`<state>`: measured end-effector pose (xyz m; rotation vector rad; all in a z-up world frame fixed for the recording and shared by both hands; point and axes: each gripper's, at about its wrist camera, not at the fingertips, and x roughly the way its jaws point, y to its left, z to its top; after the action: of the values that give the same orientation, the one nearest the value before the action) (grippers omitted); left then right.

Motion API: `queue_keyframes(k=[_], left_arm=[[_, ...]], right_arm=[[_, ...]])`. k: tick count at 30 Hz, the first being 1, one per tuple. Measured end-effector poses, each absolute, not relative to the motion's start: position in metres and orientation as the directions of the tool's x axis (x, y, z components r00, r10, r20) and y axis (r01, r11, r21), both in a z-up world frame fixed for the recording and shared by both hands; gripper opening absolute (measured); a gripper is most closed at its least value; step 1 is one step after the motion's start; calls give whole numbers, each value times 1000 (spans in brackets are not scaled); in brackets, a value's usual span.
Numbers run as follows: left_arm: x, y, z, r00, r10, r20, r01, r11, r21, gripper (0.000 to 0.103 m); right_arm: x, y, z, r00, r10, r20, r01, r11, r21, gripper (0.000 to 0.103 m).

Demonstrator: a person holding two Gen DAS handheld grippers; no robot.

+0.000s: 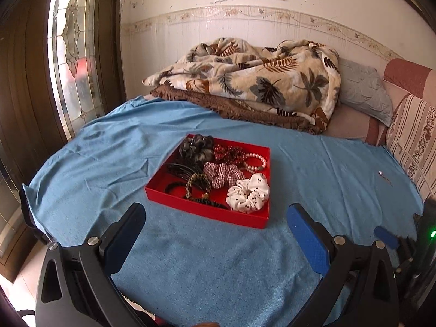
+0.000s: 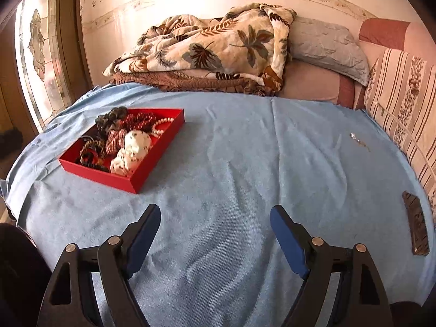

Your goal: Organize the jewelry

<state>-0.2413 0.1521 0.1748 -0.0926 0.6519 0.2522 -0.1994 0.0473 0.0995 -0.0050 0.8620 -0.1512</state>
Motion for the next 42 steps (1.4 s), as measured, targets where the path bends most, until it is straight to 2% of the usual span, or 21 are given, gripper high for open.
queue_keyframes(k=[19, 42], left_arm=[[-244, 175, 159, 723, 193, -663, -304, 951, -55, 103], [-242, 193, 140, 686, 165, -709, -323, 942, -93, 103]], right_arm=[[-186, 76, 135, 671, -136, -729, 79, 990, -113, 92], [-184, 102, 125, 653, -158, -741, 32, 983, -182, 92]])
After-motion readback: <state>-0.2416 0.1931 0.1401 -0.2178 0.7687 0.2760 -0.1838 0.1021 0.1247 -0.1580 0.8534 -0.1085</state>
